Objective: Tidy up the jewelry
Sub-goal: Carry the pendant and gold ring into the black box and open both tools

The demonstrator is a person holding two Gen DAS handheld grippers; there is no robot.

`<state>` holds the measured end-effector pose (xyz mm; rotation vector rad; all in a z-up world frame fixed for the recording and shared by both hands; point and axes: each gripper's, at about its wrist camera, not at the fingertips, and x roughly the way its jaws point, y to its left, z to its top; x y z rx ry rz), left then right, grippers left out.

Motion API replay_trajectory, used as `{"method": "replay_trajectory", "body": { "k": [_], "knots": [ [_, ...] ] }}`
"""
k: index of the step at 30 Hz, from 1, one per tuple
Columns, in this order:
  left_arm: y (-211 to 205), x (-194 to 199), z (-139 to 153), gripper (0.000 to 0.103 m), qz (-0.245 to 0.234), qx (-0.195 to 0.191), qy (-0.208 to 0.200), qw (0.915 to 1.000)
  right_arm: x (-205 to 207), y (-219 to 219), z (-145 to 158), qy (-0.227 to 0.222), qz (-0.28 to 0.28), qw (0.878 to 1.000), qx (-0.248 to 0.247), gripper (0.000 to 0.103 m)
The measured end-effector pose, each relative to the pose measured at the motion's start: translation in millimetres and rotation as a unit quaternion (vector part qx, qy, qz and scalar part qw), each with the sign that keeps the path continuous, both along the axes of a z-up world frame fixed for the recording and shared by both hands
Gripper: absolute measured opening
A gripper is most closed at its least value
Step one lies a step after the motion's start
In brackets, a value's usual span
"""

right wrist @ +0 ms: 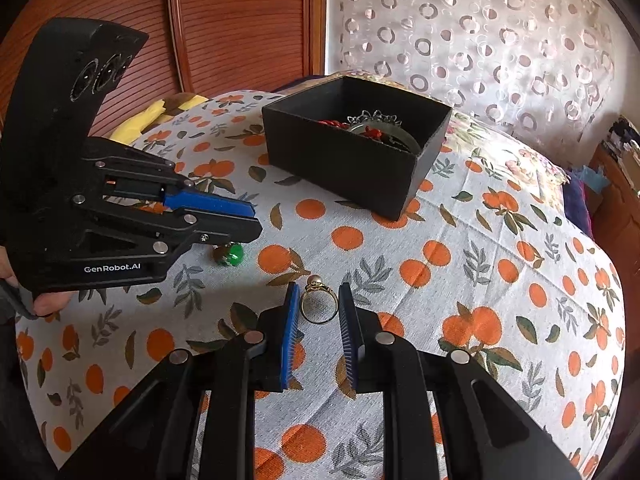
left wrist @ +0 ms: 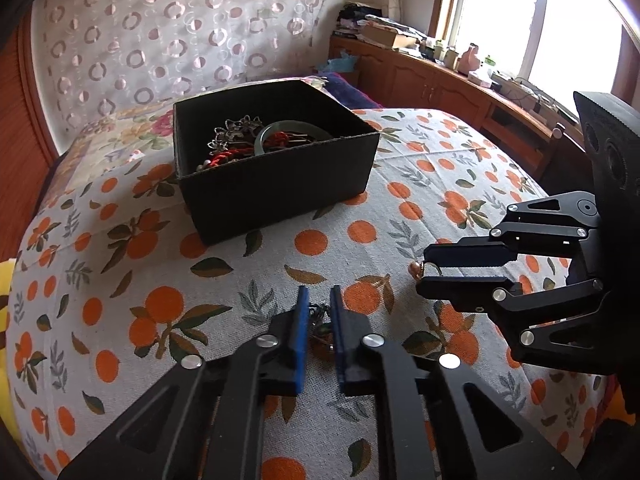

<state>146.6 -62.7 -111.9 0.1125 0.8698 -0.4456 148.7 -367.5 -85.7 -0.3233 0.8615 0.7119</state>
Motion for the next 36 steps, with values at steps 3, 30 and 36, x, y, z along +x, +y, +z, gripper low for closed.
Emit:
{"method": "replay_trajectory", "body": {
  "k": [3,30,36],
  "knots": [
    [2.1,0.6,0.5,0.006,0.003,-0.008,0.005,1.0,-0.7,-1.0,-0.2,0.001,-0.003,1.0,0.003,0.022],
    [18.1,45.8,106.1,0.006,0.041,-0.036,-0.112,0.9922,85.7,10.4,58.9,-0.075,-0.044,0.995,0.047,0.022],
    [19.9,72.0,113.4,0.006,0.052,-0.033,-0.118,0.9911,100.3,14.7,54.8,-0.068,-0.047,0.995,0.052,0.022]
  ]
}}
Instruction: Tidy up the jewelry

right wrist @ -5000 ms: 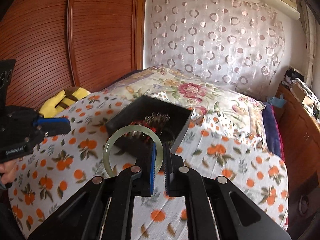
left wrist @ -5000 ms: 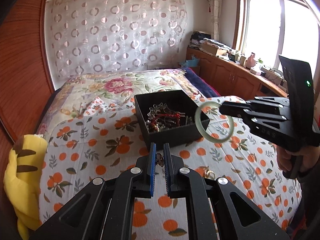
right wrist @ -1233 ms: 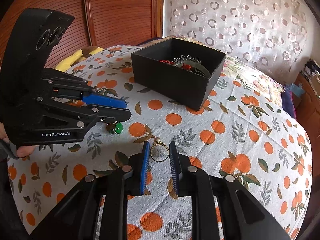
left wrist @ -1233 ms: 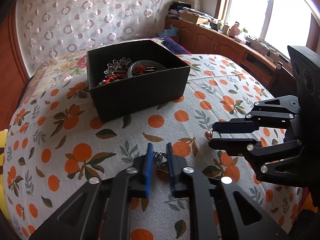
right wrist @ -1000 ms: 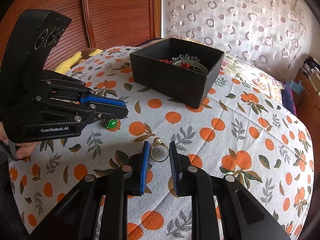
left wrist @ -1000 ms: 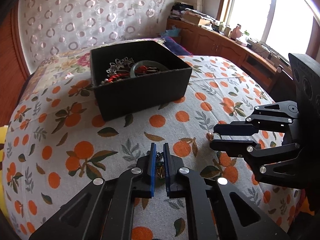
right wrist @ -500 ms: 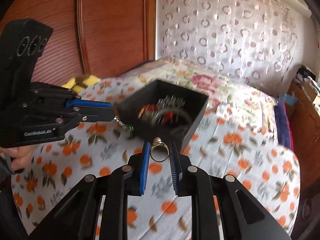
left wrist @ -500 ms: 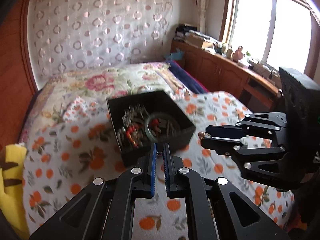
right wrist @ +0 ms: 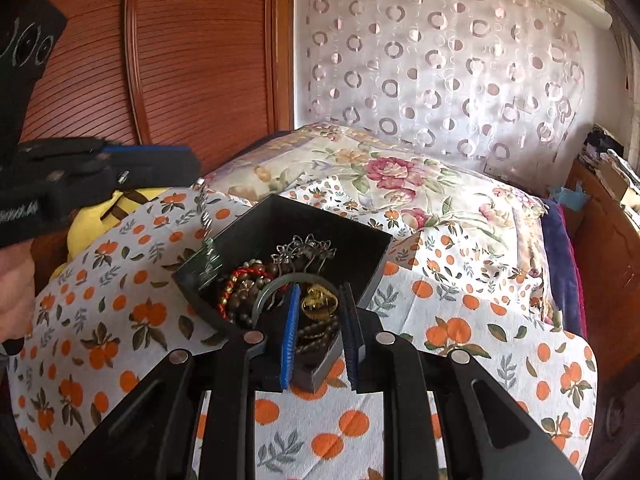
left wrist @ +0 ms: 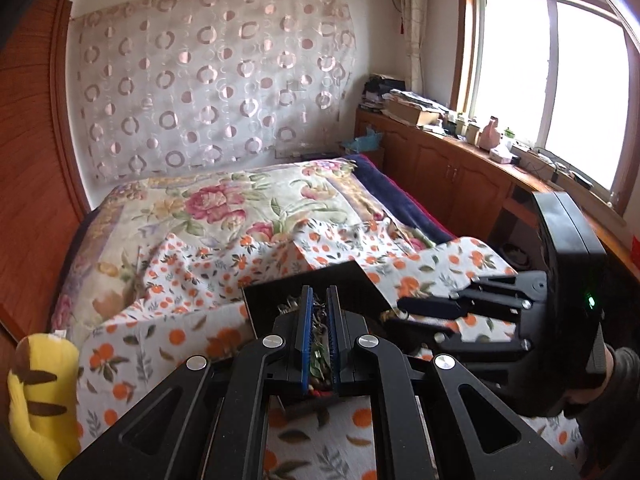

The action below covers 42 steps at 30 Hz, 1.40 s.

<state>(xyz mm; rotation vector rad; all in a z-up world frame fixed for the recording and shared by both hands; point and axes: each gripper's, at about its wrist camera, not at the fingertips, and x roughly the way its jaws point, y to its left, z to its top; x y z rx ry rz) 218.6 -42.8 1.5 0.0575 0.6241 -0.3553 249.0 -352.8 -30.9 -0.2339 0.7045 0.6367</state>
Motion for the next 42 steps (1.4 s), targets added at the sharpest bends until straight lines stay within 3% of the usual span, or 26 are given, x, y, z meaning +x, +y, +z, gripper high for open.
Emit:
{"method": "replay_trajectory", "body": {
  "k": [11,20,24,27,31,33,37,42],
  "knots": [
    [-1.4,38.8,-10.2,0.006,0.019,0.011,0.013,0.9997,3.2,-5.5,-0.6,0.003,-0.01,1.0,0.005,0.025],
    [0.3,27.2,-12.3,0.008,0.031,0.018,0.017,0.9992,-14.3,-14.2,7.3,-0.001,-0.017,1.0,0.021,0.026],
    [1.2,11.0,-12.8,0.03,0.038,0.023,0.012,0.9989,-25.7,-20.2,11.7,-0.006,-0.027,0.999,0.028,0.026],
    [3.5,-5.9,-15.0,0.037,0.044,0.026,0.011,0.9986,-36.4,-25.9,14.0,-0.009,-0.041,0.999,0.033,0.031],
    [4.0,-35.6,-15.9,0.063,0.056,0.036,-0.005,0.9978,-50.5,-35.7,15.8,-0.008,-0.062,0.997,0.043,0.036],
    [4.3,-49.2,-14.3,0.076,0.06,0.035,-0.014,0.9975,-57.7,-40.6,18.6,-0.01,-0.074,0.996,0.047,0.048],
    [5.3,-75.9,-11.5,0.092,0.072,0.033,-0.027,0.9965,-75.2,-49.8,25.9,-0.024,-0.094,0.994,0.057,0.069],
    [4.2,-98.7,-8.3,0.095,0.086,0.042,-0.034,0.9949,-94.8,-61.3,37.0,-0.045,-0.116,0.99,0.071,0.093]
  ]
}}
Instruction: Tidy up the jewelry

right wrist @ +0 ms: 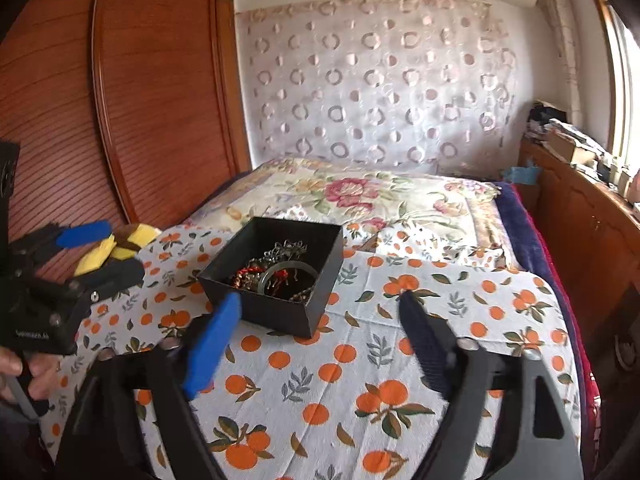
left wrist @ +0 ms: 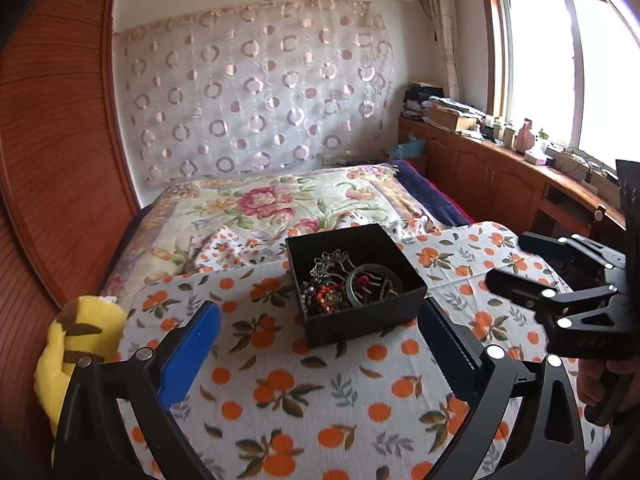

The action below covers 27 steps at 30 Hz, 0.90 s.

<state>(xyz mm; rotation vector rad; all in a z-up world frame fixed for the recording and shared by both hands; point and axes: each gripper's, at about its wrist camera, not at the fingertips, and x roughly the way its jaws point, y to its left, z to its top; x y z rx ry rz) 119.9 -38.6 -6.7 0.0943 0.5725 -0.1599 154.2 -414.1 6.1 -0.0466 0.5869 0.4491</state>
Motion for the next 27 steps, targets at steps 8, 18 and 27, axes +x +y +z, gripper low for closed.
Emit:
{"method": "replay_trajectory", "body": {
  "k": [8,18,27],
  "knots": [
    [5.3,-32.1,7.5,0.095,0.018,-0.004,-0.011,0.9998,-30.2,-10.0,16.1,-0.024,-0.023,0.999,0.01,0.1],
    [18.8,-65.9,6.3,0.095,0.042,-0.016,-0.015,0.9989,-72.9,-17.4,19.7,-0.025,-0.041,0.998,0.029,0.1],
    [26.5,-75.7,-2.1,0.095,0.051,-0.024,-0.013,0.9983,-81.9,-15.1,14.6,-0.034,-0.052,0.998,0.019,0.1]
  ]
}}
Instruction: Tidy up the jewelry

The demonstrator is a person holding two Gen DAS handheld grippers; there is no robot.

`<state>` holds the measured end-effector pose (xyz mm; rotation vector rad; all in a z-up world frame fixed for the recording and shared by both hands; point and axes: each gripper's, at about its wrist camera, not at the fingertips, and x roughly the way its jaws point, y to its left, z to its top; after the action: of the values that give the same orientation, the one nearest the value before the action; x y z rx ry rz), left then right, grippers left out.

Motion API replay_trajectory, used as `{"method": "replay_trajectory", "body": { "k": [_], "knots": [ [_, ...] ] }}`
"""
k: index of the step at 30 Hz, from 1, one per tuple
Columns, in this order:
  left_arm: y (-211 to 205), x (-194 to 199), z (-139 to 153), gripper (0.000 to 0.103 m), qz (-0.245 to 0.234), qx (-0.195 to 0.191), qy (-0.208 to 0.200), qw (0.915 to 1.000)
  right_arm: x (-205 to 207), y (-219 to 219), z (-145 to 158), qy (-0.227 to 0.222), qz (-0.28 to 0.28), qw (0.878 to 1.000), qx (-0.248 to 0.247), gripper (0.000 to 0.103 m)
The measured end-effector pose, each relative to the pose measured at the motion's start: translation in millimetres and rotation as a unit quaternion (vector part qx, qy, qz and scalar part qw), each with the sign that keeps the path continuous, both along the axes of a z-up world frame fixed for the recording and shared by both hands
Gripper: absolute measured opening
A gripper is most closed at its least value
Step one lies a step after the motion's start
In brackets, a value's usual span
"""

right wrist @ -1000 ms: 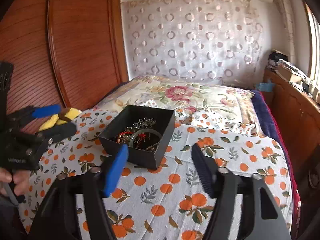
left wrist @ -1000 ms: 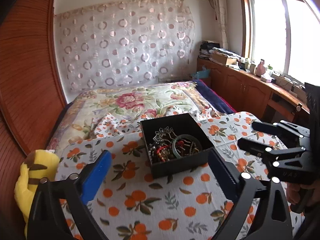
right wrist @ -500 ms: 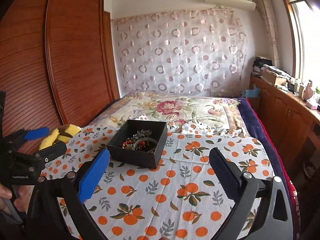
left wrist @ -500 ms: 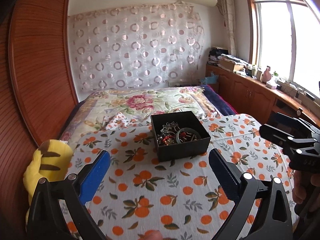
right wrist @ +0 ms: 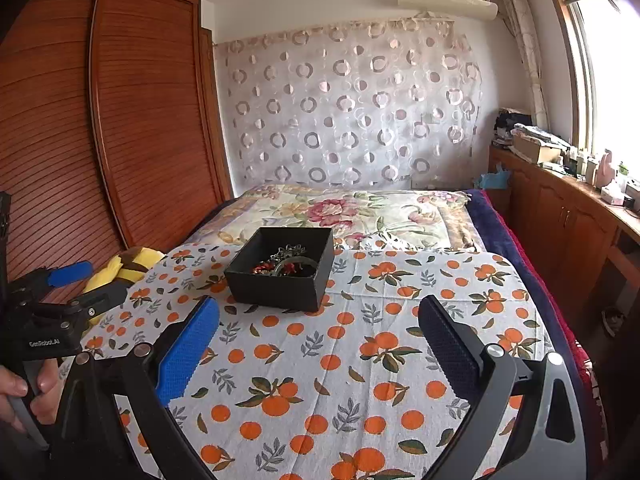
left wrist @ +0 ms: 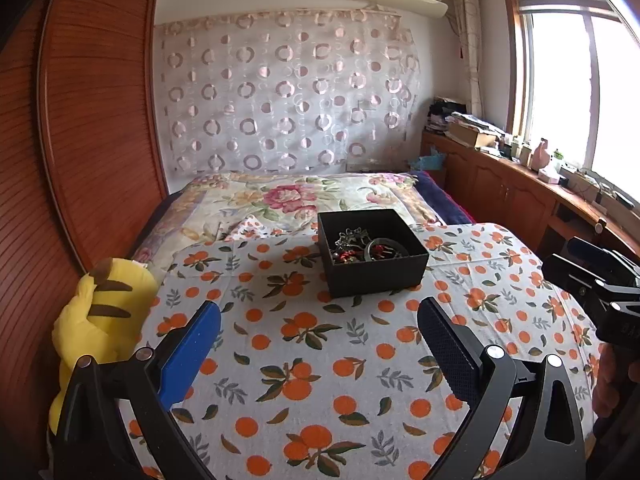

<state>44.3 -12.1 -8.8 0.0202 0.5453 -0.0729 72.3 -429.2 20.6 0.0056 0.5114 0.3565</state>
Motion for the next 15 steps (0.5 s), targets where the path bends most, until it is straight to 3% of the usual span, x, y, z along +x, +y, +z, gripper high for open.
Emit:
{"method": "replay_trajectory", "body": {
  "k": [15],
  "knots": [
    [3.8,-1.7,-0.4,0.095,0.001,-0.003,-0.002,1.0,0.5,-0.7,0.9,-0.007,-0.006,1.0,0.0,0.1]
  ]
}}
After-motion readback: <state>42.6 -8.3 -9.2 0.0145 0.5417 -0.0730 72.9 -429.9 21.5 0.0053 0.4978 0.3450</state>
